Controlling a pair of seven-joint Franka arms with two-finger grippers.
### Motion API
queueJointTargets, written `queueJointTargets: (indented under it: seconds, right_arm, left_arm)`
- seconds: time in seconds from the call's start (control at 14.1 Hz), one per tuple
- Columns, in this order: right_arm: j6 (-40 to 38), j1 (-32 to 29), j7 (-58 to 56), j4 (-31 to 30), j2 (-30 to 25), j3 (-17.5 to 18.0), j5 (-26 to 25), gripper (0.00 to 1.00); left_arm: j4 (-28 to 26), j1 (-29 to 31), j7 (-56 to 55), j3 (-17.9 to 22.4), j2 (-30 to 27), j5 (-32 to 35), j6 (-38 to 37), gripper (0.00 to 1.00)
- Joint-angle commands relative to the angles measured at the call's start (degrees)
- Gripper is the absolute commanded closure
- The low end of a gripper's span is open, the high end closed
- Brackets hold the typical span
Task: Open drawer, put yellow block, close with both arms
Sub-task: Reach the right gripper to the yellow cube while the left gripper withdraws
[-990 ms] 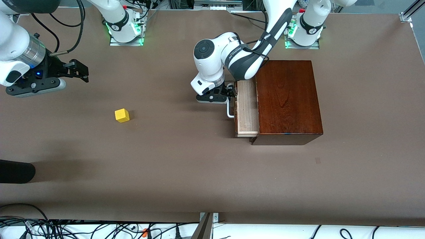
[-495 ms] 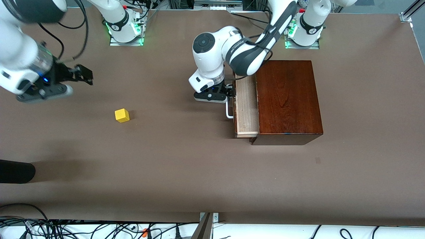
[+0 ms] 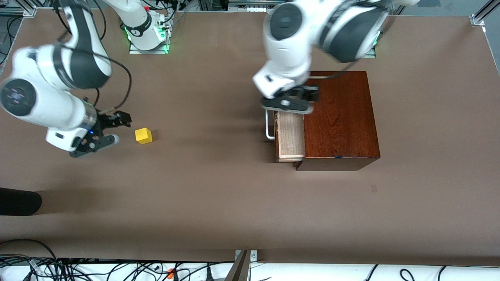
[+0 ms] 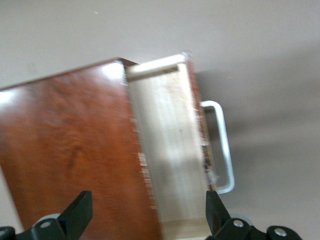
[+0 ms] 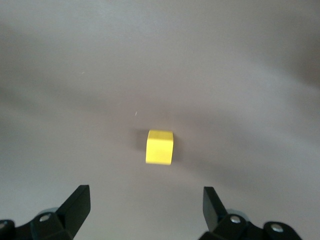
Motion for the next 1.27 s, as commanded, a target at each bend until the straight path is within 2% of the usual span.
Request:
queueJointTargets:
  seconds: [0.0, 0.28, 0.42, 0.64, 0.78, 0.92, 0.99, 1.06, 1.13, 1.2]
  right_arm:
    - [12.1, -1.3, -1.3, -10.1, -0.2, -0.2, 1.3, 0.0]
    - [24.9, -1.9, -3.5, -14.5, 5.6, -0.2, 2.1, 0.0]
    - [28.8, -1.8, -3.5, -17.5, 6.4, -0.2, 5.5, 0.0]
    - [36.6, -1.8, -3.5, -24.6, 6.2, -0.2, 5.5, 0.0]
    - [38.5, -1.8, -3.5, -27.0, 5.7, -0.2, 5.5, 0.0]
    - [38.5, -1.8, -3.5, -27.9, 5.5, -0.2, 5.5, 0.0]
    - [38.4, -1.8, -3.5, -28.2, 5.5, -0.2, 5.5, 0.02]
    - [38.3, -1.8, -3.7, -28.2, 5.5, -0.2, 5.5, 0.1]
    - [38.3, -1.8, -4.3, -28.2, 5.5, -0.2, 5.5, 0.21]
    - [38.2, -1.8, -4.4, -27.9, 5.5, -0.2, 5.5, 0.38]
  left_arm:
    - [0.1, 7.1, 7.7, -0.4, -2.8, -2.7, -1.4, 0.0]
    - [-0.1, 15.2, 14.8, -0.5, -5.5, -2.8, -4.0, 0.0]
    - [-0.4, 18.8, 19.8, -0.5, -6.5, -2.9, -5.8, 0.0]
    - [-0.2, 24.7, 21.5, -0.4, -8.8, -4.2, -9.4, 0.0]
    - [-1.6, 28.7, 21.5, -0.2, -12.1, -4.9, -9.3, 0.0]
    - [-8.8, 29.0, 21.5, 1.1, -17.7, -4.6, -5.1, 0.0]
    - [-14.6, 28.5, 21.5, 2.2, -21.7, -4.7, -2.5, 0.0]
    - [-20.5, 28.3, 21.5, 2.4, -25.4, -4.7, 1.1, 0.0]
    - [-23.4, 28.3, 21.4, 2.4, -27.2, -4.7, 3.0, 0.0]
    - [-23.5, 28.3, 21.5, 2.4, -26.9, -4.8, 3.0, 0.0]
